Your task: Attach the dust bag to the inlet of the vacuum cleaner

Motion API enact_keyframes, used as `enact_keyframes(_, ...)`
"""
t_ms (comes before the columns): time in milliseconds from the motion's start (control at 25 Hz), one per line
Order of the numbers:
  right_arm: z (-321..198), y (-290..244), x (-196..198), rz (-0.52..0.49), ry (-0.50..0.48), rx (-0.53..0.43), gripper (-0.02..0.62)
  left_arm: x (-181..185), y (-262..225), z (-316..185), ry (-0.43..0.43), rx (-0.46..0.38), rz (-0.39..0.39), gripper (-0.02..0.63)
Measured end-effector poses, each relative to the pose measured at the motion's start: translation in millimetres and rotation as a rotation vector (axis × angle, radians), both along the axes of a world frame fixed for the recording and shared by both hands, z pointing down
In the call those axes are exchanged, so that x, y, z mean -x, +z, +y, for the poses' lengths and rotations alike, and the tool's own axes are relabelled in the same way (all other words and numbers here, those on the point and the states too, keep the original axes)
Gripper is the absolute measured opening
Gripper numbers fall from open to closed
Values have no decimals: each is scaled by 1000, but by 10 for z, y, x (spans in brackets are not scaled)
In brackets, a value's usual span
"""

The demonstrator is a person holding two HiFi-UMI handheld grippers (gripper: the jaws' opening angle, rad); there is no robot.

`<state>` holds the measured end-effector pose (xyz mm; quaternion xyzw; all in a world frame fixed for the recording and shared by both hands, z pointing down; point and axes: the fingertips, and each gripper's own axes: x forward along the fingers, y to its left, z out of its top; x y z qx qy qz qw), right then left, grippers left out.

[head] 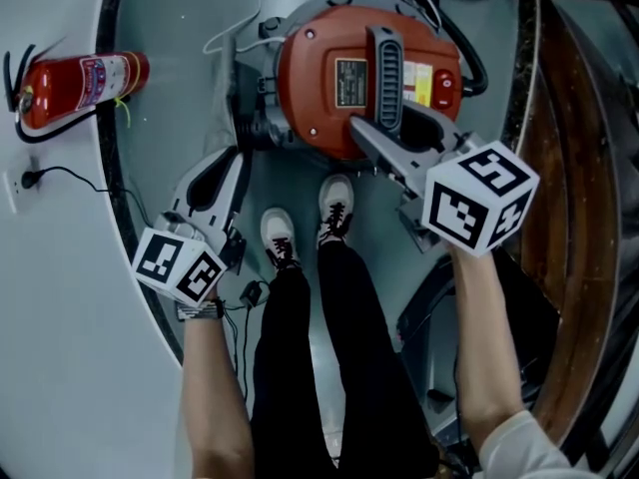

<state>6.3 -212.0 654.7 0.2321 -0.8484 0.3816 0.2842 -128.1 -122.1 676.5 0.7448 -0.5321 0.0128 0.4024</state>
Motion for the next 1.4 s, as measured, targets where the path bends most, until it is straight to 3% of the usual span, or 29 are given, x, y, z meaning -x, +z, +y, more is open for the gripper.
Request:
enact_keyframes(600, 2, -1, 1, 0, 0, -6, 201, -127, 14, -21, 42, 7, 4, 31)
enact_keyframes(1000, 10, -39, -82, 10, -48, -75, 195, -44, 17, 42, -93, -31, -145, 52)
enact_keyframes(1400, -52, -195, -201, 9, -6, -127, 187, -23, 40, 176, -99, -10, -204, 72)
